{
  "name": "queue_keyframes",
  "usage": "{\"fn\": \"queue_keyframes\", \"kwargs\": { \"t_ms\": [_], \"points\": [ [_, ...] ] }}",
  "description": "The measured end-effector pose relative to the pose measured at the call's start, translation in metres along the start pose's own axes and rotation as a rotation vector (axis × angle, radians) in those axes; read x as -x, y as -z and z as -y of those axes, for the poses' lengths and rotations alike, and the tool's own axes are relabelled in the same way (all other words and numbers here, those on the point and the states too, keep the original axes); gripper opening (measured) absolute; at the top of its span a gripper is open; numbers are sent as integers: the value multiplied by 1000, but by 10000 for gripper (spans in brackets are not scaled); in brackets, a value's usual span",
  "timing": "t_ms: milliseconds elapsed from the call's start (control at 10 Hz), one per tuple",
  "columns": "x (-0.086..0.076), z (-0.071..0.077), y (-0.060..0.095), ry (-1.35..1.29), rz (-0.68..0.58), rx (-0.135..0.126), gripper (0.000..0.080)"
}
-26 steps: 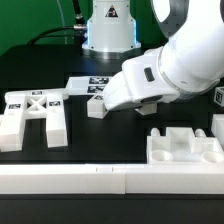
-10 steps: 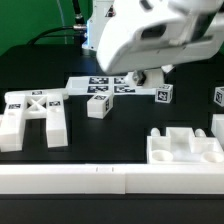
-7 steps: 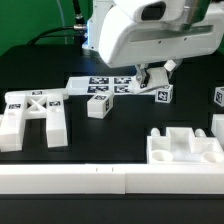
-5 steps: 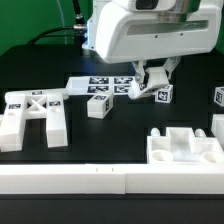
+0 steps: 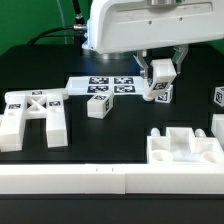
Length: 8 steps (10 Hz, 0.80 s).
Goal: Assemble chair
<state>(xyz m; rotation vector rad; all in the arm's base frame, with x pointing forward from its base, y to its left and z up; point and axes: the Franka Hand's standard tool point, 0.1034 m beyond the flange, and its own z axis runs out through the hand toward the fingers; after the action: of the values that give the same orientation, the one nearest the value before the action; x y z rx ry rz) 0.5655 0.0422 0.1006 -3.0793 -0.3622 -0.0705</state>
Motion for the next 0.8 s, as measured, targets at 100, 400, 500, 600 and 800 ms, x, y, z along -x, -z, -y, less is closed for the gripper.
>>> {"fn": "queue_keyframes", "kwargs": {
  "t_ms": [100,400,500,600,800],
  "points": [
    [0,0,-1,0,1,0,291],
    [-2,9,0,-102,4,-14,291],
    [-15,14,3,-98,14,-25,291],
    [-28,18,6,-119,9,-30,291],
    [-37,19,7,-118,-28,-24,291]
  ]
}}
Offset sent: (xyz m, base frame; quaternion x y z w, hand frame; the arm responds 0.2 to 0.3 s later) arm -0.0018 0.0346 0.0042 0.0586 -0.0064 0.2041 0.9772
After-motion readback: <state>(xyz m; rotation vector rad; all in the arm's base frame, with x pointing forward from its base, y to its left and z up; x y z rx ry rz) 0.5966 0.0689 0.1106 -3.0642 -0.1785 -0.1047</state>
